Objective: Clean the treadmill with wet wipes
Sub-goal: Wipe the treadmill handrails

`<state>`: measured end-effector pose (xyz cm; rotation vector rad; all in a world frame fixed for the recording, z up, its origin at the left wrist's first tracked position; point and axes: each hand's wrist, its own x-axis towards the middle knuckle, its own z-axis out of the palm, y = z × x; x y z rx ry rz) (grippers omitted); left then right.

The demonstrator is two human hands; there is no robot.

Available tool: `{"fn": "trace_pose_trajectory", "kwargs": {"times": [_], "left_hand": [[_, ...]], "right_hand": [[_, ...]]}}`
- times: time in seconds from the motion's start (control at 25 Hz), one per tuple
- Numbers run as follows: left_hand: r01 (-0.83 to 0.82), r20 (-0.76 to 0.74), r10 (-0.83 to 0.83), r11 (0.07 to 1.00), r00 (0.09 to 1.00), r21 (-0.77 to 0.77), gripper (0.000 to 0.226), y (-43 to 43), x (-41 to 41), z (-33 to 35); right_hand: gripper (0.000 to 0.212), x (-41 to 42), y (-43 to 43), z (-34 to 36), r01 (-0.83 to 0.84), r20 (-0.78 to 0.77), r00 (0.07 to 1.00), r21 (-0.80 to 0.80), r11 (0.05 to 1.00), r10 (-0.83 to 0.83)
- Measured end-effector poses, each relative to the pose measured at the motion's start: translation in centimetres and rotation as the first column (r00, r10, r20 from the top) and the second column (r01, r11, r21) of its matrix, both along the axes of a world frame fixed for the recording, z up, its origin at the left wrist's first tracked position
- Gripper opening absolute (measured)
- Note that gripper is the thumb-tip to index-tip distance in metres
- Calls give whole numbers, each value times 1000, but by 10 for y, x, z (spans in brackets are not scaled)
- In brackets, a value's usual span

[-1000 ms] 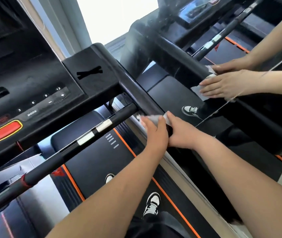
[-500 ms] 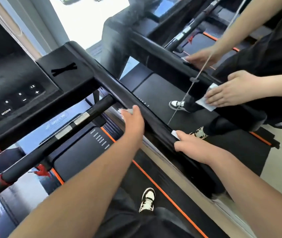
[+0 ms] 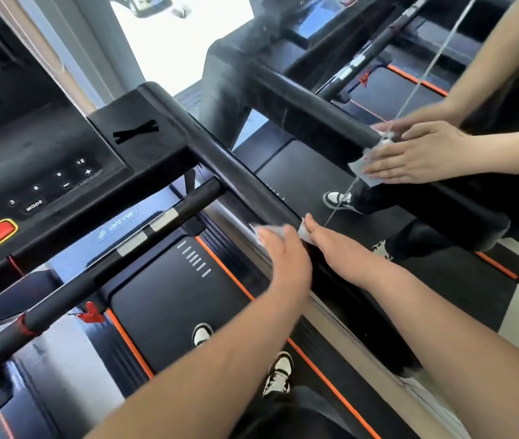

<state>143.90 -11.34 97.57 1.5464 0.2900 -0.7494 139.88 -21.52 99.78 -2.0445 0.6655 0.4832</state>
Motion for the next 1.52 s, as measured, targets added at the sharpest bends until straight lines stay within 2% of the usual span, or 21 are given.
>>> {"fn": "trace_pose_trajectory", "kwargs": {"times": [0.04,0.12,0.2,0.32,0.4,0.48,0.56,0.68,0.8,0.92,0.96,1.04,1.12,1.2,1.32,1.4,1.52], "left_hand": [[-1,44,-2,998,999,68,62,2,27,-2],[-2,35,-3,990,999,144,69,6,73,-13],[21,-71,-13,993,997,114,70,11,93,-22],[39,-201,-31,999,979,37,71,10,64,-17],[133,-284,-130,991,950,-8,73,15,28,-12],[197,-279,-208,978,937,-70,78,20,22,-10],[136,-220,-150,988,964,-79,83,21,57,-14],[32,-161,-34,999,986,-14,75,21,123,-18],[149,-217,-155,988,964,-46,86,32,135,-31],[182,-345,-261,953,902,-244,118,39,106,-60],[173,-381,-254,957,889,-233,120,35,91,-72],[177,-426,-242,966,871,-189,108,30,54,-65],[169,-467,-216,975,857,-142,84,22,5,-43],[188,-407,-210,978,889,-93,66,11,-38,-10],[38,-168,-31,998,985,40,75,-7,-40,-1],[1,-161,5,999,987,35,87,-16,-45,-9],[38,-191,-28,998,981,52,83,-20,-108,-10]], "right_hand": [[54,-6,-2,0,-16,-10,1000,-29,999,16],[43,-16,-8,-2,-2,-84,996,-106,994,-7],[39,-23,-11,-6,10,-181,982,-190,982,-45],[40,-20,-10,-3,94,-239,960,-208,974,-143],[37,-1,-5,4,149,-225,956,-185,971,-189],[34,27,5,13,184,-144,969,-126,975,-202],[42,58,16,16,188,-67,979,-78,979,-193],[54,92,27,11,263,-42,964,-23,964,-264],[41,101,20,5,204,-83,974,-99,974,-213],[39,88,13,1,332,-193,922,-51,942,-336],[42,79,12,0,348,-219,911,-42,936,-349],[45,57,9,-4,344,-241,907,-57,937,-347],[45,29,8,-3,313,-249,912,-89,946,-325],[46,-2,3,2,262,-250,927,-103,960,-280],[42,-56,-8,0,220,-260,932,-151,964,-254],[40,-100,-13,-2,211,-254,933,-182,960,-254],[39,-153,-10,-3,235,-177,947,-190,953,-268]]}}
